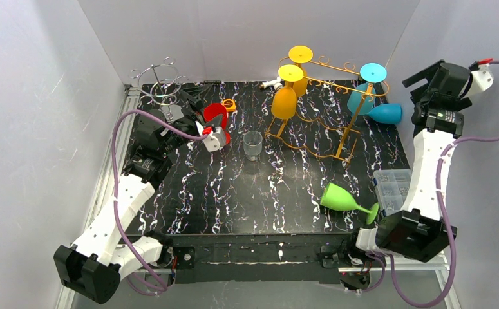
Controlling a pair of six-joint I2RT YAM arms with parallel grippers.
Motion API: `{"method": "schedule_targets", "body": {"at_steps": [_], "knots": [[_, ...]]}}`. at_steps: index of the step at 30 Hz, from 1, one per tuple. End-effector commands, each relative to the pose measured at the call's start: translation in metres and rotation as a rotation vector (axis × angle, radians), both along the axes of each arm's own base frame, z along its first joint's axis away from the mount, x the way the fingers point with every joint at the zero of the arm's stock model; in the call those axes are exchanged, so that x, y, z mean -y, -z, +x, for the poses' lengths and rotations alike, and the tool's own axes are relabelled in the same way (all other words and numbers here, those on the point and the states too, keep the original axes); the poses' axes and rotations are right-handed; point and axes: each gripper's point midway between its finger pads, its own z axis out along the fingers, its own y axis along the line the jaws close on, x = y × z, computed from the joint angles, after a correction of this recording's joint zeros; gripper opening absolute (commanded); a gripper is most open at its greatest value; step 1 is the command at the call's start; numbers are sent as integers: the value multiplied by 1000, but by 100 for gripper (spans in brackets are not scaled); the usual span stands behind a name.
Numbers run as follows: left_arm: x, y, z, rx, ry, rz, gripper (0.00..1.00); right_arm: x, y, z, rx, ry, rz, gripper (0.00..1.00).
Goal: Place the wine glass upside down on the wine glass rack
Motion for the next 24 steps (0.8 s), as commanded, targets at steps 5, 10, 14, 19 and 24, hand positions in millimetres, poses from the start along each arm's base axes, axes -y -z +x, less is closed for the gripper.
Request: {"method": "schedule_targets", "body": {"at_steps": [5, 10, 14, 19, 24], "knots": [[-5, -6, -5, -28, -14, -48, 99, 15, 98, 21, -120, 19, 122, 98], [-3, 5, -8, -41, 1, -32, 99, 18, 151, 43, -113, 44, 208, 98], [-2, 11, -8, -58, 8, -29, 99, 21, 171, 69, -77, 52, 261, 98], [2, 17, -4, -76, 19, -20, 99, 25, 190, 109, -54, 37, 292, 98], [6, 22, -1, -89, 33, -6, 99, 25, 215, 137, -87, 30, 307, 98]]}}
